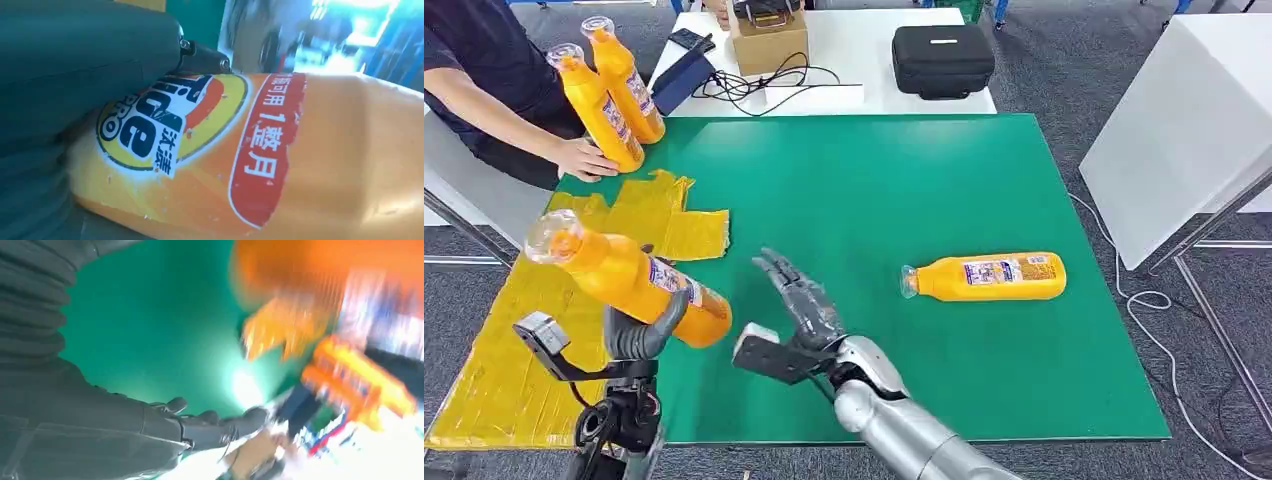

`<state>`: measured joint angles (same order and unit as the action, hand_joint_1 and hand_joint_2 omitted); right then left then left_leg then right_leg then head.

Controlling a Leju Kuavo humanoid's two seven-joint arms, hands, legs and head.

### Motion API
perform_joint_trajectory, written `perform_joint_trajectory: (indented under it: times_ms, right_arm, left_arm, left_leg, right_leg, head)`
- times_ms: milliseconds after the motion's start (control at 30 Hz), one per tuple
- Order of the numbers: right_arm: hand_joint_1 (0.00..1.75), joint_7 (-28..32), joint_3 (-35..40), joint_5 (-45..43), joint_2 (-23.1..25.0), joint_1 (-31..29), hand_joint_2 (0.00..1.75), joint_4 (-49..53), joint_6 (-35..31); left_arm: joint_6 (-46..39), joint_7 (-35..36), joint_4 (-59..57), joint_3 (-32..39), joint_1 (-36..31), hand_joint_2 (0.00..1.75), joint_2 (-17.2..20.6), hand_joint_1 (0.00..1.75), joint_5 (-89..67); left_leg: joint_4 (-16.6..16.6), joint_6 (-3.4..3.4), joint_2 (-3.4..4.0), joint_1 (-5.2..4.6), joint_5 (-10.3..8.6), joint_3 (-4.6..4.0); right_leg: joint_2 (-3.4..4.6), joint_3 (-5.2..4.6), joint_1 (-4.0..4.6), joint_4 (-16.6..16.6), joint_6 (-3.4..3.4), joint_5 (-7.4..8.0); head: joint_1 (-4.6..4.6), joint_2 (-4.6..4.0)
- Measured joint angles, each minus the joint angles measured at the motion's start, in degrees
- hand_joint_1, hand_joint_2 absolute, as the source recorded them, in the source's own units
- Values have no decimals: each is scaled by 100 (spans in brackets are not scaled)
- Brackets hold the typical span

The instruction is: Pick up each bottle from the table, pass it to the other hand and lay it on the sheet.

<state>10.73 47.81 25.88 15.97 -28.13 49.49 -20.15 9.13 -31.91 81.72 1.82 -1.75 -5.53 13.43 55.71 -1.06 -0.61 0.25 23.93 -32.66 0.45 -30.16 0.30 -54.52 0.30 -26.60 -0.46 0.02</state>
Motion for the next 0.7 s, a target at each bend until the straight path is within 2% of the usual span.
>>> perform_joint_trajectory:
  times_ms: [167, 467, 567, 700]
  right_arm:
    - [0, -113, -783, 295, -292, 291, 0, 921, 266]
    - [0, -111, -1070, 364, -430, 457, 0, 1387, 258]
    - [0, -72, -1191, 386, -467, 548, 0, 1562, 146]
    - [0, -63, -1598, 232, -716, 815, 0, 2271, 232]
  left_arm:
    - [-130, -81, 94, 314, 54, 175, 39, 175, -390]
    - [-178, -96, 138, 419, 56, 175, 37, 175, -457]
    - [-752, -280, 151, 424, 70, 175, 74, 175, -1049]
    - [-1754, -570, 149, 445, 119, 175, 268, 175, -2097]
  left_leg:
    - [0, 0, -1, 0, 1, -1]
    - [-1, 0, 0, 1, 0, 0]
    - [0, 0, -4, 1, 0, 0]
    - [0, 0, -4, 0, 1, -2]
  right_leg:
    - [0, -1, 0, 0, 0, 0]
    - [0, 0, 2, 0, 0, 0]
    - [0, 0, 1, 0, 0, 0]
    - [-1, -1, 0, 1, 0, 0]
  head:
    - [-2, 0]
    - [0, 0]
    - [0, 0]
    - [0, 0]
